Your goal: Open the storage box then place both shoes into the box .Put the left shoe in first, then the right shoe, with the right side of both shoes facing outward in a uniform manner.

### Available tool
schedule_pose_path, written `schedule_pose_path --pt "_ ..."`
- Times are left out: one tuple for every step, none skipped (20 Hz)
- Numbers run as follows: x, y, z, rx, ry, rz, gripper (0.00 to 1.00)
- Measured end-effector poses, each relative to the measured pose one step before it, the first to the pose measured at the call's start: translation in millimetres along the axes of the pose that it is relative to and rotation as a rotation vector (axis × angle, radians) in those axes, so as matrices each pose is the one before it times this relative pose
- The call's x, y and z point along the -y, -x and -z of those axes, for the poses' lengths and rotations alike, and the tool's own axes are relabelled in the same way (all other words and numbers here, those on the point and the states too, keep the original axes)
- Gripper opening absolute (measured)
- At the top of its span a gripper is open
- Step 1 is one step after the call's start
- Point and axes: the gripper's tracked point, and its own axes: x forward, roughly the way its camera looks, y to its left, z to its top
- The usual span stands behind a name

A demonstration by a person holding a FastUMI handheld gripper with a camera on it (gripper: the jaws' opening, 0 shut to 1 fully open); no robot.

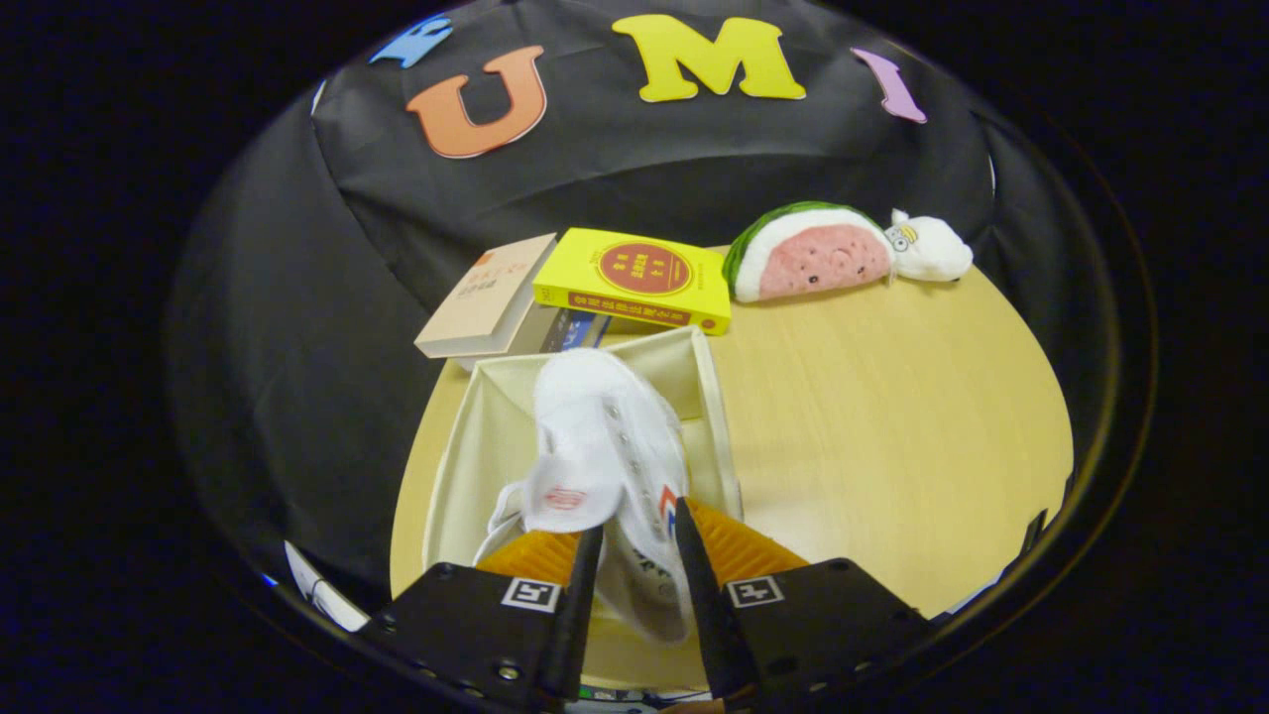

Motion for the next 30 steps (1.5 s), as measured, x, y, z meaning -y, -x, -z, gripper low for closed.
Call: schedule_pose_path --pt "-2.39 11.34 -4.19 0.03259 0.01161 -0.00986 0.57" --pt "-1.92 9.42 -3.32 0.03303 0.01428 -0.00922 0.68" --pt "0.81 10.42 -3.37 0.033 0.01716 -0.00032 0.78" --pt "2.17 9.97 -4.11 0.03679 0.01853 0.0058 0.89" --pt "1.96 13.06 -3.85 0.03747 0.02143 0.00734 0.9" --pt "1.05 11.59 -3.63 0.03577 0.01955 0.0034 0.92" --pt "1.05 13.69 -1.94 0.03031 0.0207 0.00279 0.95" --pt "4.23 12.11 -2.91 0.03418 0.01764 0.01496 0.95" --pt "-2.68 9.34 -4.59 0.03414 0.01968 0.01395 0.96" --pt "2.97 10.9 -3.31 0.03377 0.0112 0.00887 0.97" --pt "4.29 12.5 -3.97 0.03681 0.00201 0.01256 0.97" --pt "6.64 11.28 -0.93 0.01606 -0.00304 0.01523 0.96" --pt "8.04 11.87 0.61 0.01534 -0.00793 0.01004 0.96" --pt "6.75 9.04 -0.12 0.01822 -0.01734 0.00517 0.96" --pt "7.32 8.7 0.57 0.01191 -0.01391 -0.00088 0.96" --pt "6.77 7.11 0.34 0.01651 -0.01409 -0.00007 0.96" --pt "18.99 14.12 5.74 0.00624 -0.01207 -0.01092 0.96" --pt "6.34 7.99 5.4 -0.00012 -0.01075 -0.01986 0.96" --pt "8.48 6.64 4.6 0.00177 -0.00806 -0.00566 0.95" --pt "8.72 6.34 4.77 0.00162 -0.0012 -0.00045 0.94" --pt "9.53 5.34 2.81 0.01632 0.00529 0.00597 0.94" --pt "13.5 6.43 2.99 0.02476 0.01785 0.02978 0.94" --pt "13.32 6.12 4.47 0.02269 0.01906 0.02986 0.94" --pt "8.68 5.53 3.28 0.01626 0.0177 0.02242 0.94" --pt "9.62 5.0 5.65 0.00839 0.01897 0.02859 0.94" --pt "9.2 5.69 5.09 -0.00088 0.02146 0.02171 0.94" --pt "5.55 7.85 4.48 0.00643 0.0179 0.00831 0.94" --pt "6.19 5.59 0.63 0.01725 0.0117 0.01355 0.94" --pt "6.12 6.47 0.91 0.01998 0.00937 0.01141 0.94" --pt "4.86 6.55 1.0 0.02105 0.00591 0.00837 0.96"
